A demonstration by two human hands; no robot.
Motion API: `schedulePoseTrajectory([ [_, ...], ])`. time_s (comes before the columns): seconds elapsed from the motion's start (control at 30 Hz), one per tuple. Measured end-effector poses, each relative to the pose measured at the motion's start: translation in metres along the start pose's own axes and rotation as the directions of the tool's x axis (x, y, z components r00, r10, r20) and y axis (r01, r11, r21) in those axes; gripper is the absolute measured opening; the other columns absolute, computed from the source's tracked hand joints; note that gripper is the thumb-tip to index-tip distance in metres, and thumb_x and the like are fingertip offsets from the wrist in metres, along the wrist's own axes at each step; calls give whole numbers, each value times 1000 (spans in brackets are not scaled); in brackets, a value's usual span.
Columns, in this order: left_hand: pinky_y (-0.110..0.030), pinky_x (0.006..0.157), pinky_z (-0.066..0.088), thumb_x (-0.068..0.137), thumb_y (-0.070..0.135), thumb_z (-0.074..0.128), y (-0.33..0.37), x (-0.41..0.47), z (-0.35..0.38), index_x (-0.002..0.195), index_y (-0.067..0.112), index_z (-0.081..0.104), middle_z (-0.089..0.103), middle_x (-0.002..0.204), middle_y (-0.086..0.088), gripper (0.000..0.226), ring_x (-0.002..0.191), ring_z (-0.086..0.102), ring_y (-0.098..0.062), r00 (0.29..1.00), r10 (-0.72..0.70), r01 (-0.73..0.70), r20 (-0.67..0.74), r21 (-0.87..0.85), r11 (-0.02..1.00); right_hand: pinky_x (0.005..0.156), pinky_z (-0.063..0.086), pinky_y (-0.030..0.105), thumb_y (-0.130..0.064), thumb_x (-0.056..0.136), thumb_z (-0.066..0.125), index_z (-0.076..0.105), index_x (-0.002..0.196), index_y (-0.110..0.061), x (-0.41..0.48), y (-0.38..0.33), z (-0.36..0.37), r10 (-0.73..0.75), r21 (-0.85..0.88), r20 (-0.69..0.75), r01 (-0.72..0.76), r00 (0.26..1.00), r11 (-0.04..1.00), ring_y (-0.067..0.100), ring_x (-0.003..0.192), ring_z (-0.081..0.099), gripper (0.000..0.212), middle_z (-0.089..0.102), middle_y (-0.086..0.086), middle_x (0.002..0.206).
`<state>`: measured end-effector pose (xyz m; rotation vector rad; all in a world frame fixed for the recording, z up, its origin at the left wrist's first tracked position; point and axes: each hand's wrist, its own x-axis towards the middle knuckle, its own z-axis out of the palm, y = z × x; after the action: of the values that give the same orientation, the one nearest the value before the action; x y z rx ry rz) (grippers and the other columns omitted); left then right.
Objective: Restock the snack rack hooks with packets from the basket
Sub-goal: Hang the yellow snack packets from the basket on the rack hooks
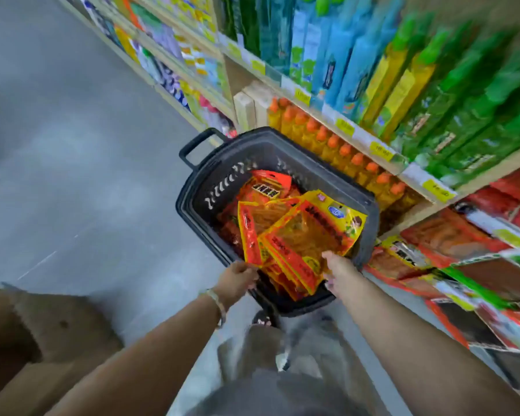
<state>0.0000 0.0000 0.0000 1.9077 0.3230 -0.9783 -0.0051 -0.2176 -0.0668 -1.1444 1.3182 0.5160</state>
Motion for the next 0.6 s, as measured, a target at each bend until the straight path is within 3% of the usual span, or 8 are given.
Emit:
schedulePoseTrajectory([
  [0.1, -18, 55, 41, 95, 11, 46, 2, 16, -5, 89, 10, 56, 57, 79, -5, 12, 68, 52, -13, 998, -31, 31, -53, -17, 999, 51, 36, 25, -39, 89, 59, 51, 127, -19, 5, -10, 8, 51, 28, -33, -50, 998, 998, 19, 76, 52, 44, 52, 1, 112],
  [0.2, -20, 57, 41, 93, 18, 48, 8, 24, -7, 86, 14, 59, 60, 82, -4, 14, 73, 56, -14, 996, -43, 39, -74, -54, 998, 59, 44, 24, -29, 82, 72, 55, 125, -13, 7, -11, 14, 21, 166, -33, -15, 999, 986, 21, 82, 56, 49, 62, 7, 104],
  [0.27, -29, 66, 46, 85, 26, 52, 14, 28, -6, 80, 20, 59, 62, 83, -4, 10, 78, 58, -19, 991, -3, -9, -137, -85, 996, 56, 46, 25, -25, 81, 74, 61, 112, -14, 4, -14, 11, -23, 206, 10, 20, 1000, 978, 17, 75, 55, 36, 62, 5, 92],
  [0.3, -34, 74, 48, 84, 25, 53, 16, 31, -6, 80, 21, 59, 62, 84, -5, 9, 81, 58, -22, 982, 29, -45, -185, -81, 996, 63, 48, 28, -25, 82, 72, 62, 104, -16, 2, -16, 6, -77, 163, 22, 73, 997, 984, 19, 79, 57, 26, 63, 6, 95],
  [0.37, -38, 85, 49, 90, 18, 53, 23, 38, -7, 95, 17, 62, 64, 96, -7, 11, 91, 59, -24, 957, 77, -92, -280, -41, 995, 77, 52, 36, -26, 84, 69, 61, 93, -22, -4, -21, -5, -188, 87, 55, 183, 981, 979, 23, 92, 61, 13, 65, 7, 109],
  [0.43, -30, 83, 46, 91, 19, 54, 34, 45, -10, 115, 12, 58, 62, 112, -5, 26, 99, 58, -20, 930, 116, -118, -350, 18, 993, 78, 53, 38, -22, 86, 67, 59, 96, -21, -16, -23, -18, -226, 109, 162, 210, 961, 972, 25, 95, 64, 13, 66, 8, 111],
  [0.5, -23, 79, 43, 91, 27, 57, 46, 50, -12, 129, 13, 49, 59, 120, -3, 41, 101, 57, -15, 936, 115, -128, -334, -17, 992, 84, 54, 44, -17, 87, 66, 59, 104, -20, -25, -24, -27, -268, 104, 276, 249, 923, 963, 25, 97, 66, 18, 68, 8, 110],
  [0.6, -36, 93, 47, 86, 48, 60, 59, 58, -16, 130, 15, 49, 59, 122, -3, 56, 109, 59, -22, 992, -11, 2, -123, -77, 997, 92, 51, 44, -13, 86, 67, 59, 107, -20, -37, -29, -27, -324, -9, 410, 359, 853, 933, 24, 101, 65, 23, 68, 8, 111],
])
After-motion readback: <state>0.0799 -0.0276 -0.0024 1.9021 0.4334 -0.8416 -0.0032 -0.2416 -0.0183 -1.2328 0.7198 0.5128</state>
